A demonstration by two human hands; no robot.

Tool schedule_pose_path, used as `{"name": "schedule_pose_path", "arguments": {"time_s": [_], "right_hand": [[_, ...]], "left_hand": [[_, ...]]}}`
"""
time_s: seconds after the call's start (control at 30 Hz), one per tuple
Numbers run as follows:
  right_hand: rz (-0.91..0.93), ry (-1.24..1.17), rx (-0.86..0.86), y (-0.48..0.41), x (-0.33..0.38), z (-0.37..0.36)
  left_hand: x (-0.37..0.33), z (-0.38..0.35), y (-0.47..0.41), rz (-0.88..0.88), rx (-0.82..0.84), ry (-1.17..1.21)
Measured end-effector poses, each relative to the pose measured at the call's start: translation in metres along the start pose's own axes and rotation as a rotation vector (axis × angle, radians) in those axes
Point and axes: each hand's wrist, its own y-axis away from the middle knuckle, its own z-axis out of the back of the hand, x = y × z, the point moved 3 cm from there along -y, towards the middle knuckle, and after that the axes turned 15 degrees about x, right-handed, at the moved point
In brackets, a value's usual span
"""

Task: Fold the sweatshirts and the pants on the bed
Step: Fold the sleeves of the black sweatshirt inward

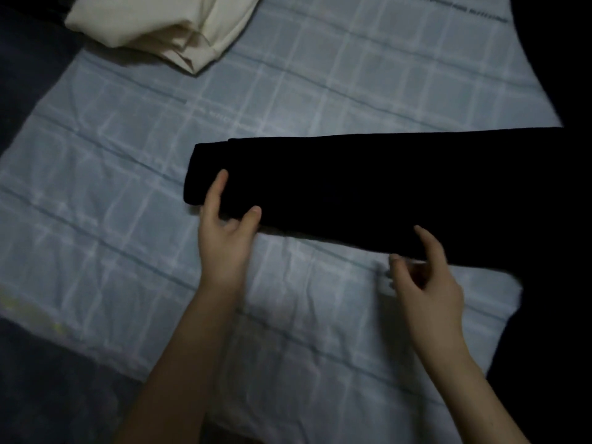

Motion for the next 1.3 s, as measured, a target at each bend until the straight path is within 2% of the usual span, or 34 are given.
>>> {"name": "schedule_pose_path", "arguments": {"time_s": [0.07, 0.13, 0.2, 0.37, 0.5, 0.63, 0.83, 0.97, 1.03, 1.1, 1.17, 1.3], "right_hand": [[-0.072, -0.366, 0.094, -0.003, 0.001, -0.008], [-0.049, -0.674, 0.099, -0.014, 0.008, -0.012], [-0.029, -0.821, 0.039, -0.026, 0.02, -0.014], [0.046, -0.707, -0.207, -0.035, 0.039, 0.001], [0.172, -0.638, -0.267, -0.027, 0.049, 0.047], [0.263, -0.6, -0.347, -0.012, 0.043, 0.114], [0.179, -0.681, -0.468, 0.022, -0.013, 0.211], [-0.011, -0.686, -0.578, 0.043, -0.091, 0.268], [-0.156, -0.734, -0.529, 0.043, -0.133, 0.28], [-0.257, -0.872, -0.395, 0.043, -0.166, 0.286], [-0.272, -0.921, -0.264, 0.046, -0.184, 0.292], [-0.247, -0.867, -0.15, 0.061, -0.198, 0.31]], "left_hand": [[-0.002, -0.001, -0.001, 0.026, -0.044, 0.134], [-0.004, -0.001, -0.002, 0.023, -0.057, 0.141], [-0.005, 0.001, -0.003, 0.019, -0.05, 0.123], [-0.007, -0.01, -0.002, 0.051, 0.008, 0.211], [-0.031, -0.038, 0.002, -0.049, 0.123, 0.22], [-0.059, -0.097, 0.012, -0.131, 0.278, 0.249], [-0.077, -0.213, 0.044, -0.17, 0.487, 0.308], [-0.048, -0.305, 0.089, -0.152, 0.643, 0.285], [-0.022, -0.341, 0.108, -0.08, 0.68, 0.241], [0.005, -0.367, 0.123, 0.063, 0.717, 0.236], [0.024, -0.384, 0.133, 0.176, 0.713, 0.226], [0.035, -0.393, 0.143, 0.21, 0.657, 0.182]]}}
